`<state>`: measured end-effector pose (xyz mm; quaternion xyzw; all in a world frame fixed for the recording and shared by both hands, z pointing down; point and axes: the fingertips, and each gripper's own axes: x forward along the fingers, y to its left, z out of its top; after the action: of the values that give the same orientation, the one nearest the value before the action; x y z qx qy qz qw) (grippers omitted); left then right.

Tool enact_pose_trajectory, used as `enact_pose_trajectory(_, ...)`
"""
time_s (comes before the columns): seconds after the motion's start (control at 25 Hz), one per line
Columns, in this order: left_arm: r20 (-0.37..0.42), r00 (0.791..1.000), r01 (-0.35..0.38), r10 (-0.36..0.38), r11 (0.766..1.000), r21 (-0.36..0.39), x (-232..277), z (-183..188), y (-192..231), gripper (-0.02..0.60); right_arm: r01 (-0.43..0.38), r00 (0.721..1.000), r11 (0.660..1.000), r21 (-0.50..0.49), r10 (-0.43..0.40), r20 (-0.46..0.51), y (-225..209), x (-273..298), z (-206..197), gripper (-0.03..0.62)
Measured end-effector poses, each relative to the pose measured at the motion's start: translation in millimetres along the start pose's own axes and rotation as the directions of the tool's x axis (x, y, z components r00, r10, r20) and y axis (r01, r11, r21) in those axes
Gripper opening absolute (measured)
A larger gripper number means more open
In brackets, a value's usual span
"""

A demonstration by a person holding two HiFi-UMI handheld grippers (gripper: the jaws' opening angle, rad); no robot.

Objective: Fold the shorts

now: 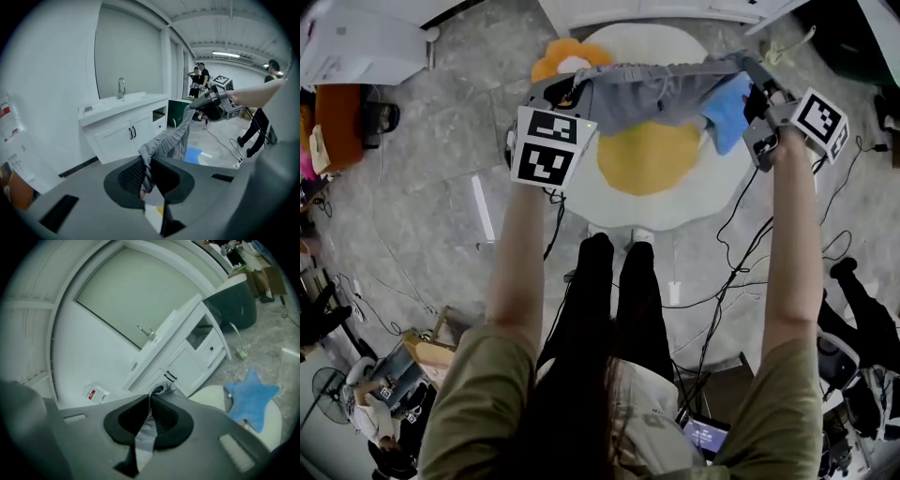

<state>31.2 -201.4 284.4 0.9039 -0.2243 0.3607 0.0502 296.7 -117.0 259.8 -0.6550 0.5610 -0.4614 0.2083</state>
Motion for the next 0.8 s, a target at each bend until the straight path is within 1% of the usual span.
enact_pose_trajectory(0.12, 0.049, 0.999, -0.011, 0.008, 0.998, 0.061, -4.0, 38.7, 5.7, 0.041, -0.051, 0.995, 0.998, -0.025, 0.053, 0.08, 27.6, -10.7, 33.1, 0.023)
enact_pose_trajectory(0.2, 0.066, 0.998, -0.016, 0.01, 0.996, 0.093, -6.9, 49.5, 3.0, 0.041, -0.076, 0.99, 0.996, -0.041, 0.081, 0.119, 37.4, -22.9, 39.1, 0.023)
enact_pose_trajectory(0.28, 0.066, 0.998, -0.01, 0.002, 0.994, 0.11, -6.4, 43.3, -5.6, 0.04, -0.076, 0.986, 0.997, -0.034, 0.081, 0.146, 32.8, -37.8, 27.2, 0.023)
enact_pose_trajectory(0.36, 0.044, 0.999, 0.008, -0.014, 0.993, 0.118, 1.2, 21.2, -19.0, 0.041, -0.052, 0.983, 0.999, 0.009, 0.05, 0.174, 10.7, -52.7, 1.2, 0.023)
enact_pose_trajectory(0.48, -0.039, 0.999, 0.042, -0.037, 0.991, 0.124, 25.2, -37.1, -45.3, 0.041, 0.003, 0.979, 0.993, 0.119, -0.027, 0.2, -49.4, -70.4, -55.4, 0.023)
enact_pose_trajectory(0.52, -0.072, 0.996, 0.055, -0.047, 0.991, 0.123, 34.3, -62.2, -55.6, 0.041, 0.022, 0.98, 0.99, 0.136, -0.048, 0.193, -73.1, -74.4, -77.3, 0.023)
enact_pose_trajectory(0.6, -0.142, 0.987, 0.086, -0.069, 0.989, 0.117, 50.7, -119.5, -75.9, 0.041, 0.065, 0.984, 0.991, 0.119, -0.084, 0.157, -118.8, -79.1, -125.1, 0.023)
enact_pose_trajectory(0.68, -0.225, 0.969, 0.128, -0.103, 0.987, 0.1, 62.8, -184.9, -97.3, 0.041, 0.132, 0.984, 0.984, 0.118, -0.144, 0.104, -160.7, -83.6, -179.4, 0.023)
enact_pose_trajectory(0.72, -0.27, 0.955, 0.149, -0.12, 0.985, 0.089, 68.2, -218.6, -108.0, 0.041, 0.165, 0.981, 0.977, 0.135, -0.176, 0.076, -180.8, -85.0, -206.7, 0.023)
enact_pose_trajectory(0.8, -0.357, 0.922, 0.186, -0.151, 0.98, 0.068, 80.0, -284.2, -127.7, 0.041, 0.218, 0.974, 0.959, 0.182, -0.226, 0.024, -221.4, -84.7, -258.0, 0.023)
